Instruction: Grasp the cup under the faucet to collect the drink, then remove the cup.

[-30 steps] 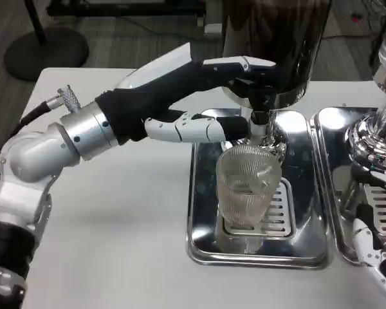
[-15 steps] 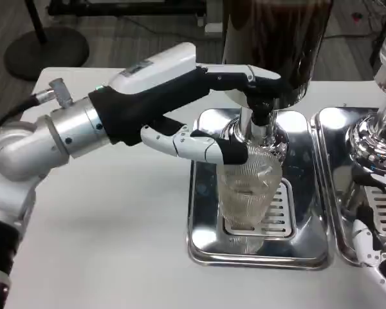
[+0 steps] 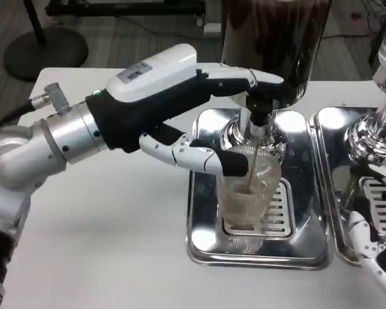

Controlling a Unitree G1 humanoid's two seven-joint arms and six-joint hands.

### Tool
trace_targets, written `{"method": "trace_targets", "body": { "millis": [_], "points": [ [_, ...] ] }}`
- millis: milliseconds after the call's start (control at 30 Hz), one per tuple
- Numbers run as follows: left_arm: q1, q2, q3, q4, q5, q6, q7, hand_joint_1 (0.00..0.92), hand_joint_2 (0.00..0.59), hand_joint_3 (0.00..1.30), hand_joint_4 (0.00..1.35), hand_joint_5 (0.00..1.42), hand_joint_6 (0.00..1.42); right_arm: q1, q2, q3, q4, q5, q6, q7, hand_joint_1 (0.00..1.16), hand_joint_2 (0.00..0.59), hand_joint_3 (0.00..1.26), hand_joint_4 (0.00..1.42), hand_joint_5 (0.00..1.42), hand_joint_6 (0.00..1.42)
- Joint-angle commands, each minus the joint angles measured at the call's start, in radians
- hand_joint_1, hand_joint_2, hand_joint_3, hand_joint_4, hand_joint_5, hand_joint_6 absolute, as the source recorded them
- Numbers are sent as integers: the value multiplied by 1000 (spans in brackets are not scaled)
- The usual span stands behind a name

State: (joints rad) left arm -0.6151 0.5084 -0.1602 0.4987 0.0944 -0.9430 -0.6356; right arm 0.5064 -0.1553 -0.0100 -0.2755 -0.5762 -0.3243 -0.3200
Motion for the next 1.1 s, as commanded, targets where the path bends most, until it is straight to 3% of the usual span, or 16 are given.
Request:
{"method": "trace_targets", "body": {
  "millis": [33, 167, 267, 300, 333, 567, 900, 1100],
  "points": [
    [27, 17, -8, -35, 19, -13, 11, 91, 83, 218, 223, 286, 238, -17, -7, 4, 11, 6, 9, 17, 472, 478, 339, 243, 210, 302],
    [34, 19, -7, -41, 27, -12, 21, 83, 85, 214, 211, 274, 222, -30, -8, 6, 16, 27, 21, 47, 466, 475, 310, 222, 198, 284],
    [35, 21, -9, -40, 38, -8, 29, 79, 85, 210, 209, 270, 220, -46, -15, 11, 17, 64, 38, 97, 442, 435, 270, 191, 195, 273],
    [35, 21, -10, -39, 39, -7, 30, 79, 85, 209, 207, 269, 220, -50, -18, 12, 16, 77, 45, 116, 428, 366, 157, 117, 163, 260],
    [36, 22, -11, -37, 41, -7, 32, 78, 85, 208, 205, 268, 220, -56, -22, 15, 15, 94, 56, 140, 415, 334, 112, 93, 151, 254],
    [40, 23, -20, -31, 51, 0, 42, 77, 85, 205, 200, 262, 214, -98, -38, 25, 8, 188, 121, 271, 430, 239, 0, 0, 81, 250],
    [47, 25, -26, -35, 53, 1, 54, 70, 90, 204, 198, 258, 204, -161, -68, 41, 38, 292, 183, 412, 456, 202, 0, 0, 0, 236],
    [50, 26, -27, -38, 51, 5, 56, 65, 94, 204, 200, 258, 198, -189, -75, 51, 55, 312, 198, 448, 493, 192, 0, 0, 0, 221]
  ]
}}
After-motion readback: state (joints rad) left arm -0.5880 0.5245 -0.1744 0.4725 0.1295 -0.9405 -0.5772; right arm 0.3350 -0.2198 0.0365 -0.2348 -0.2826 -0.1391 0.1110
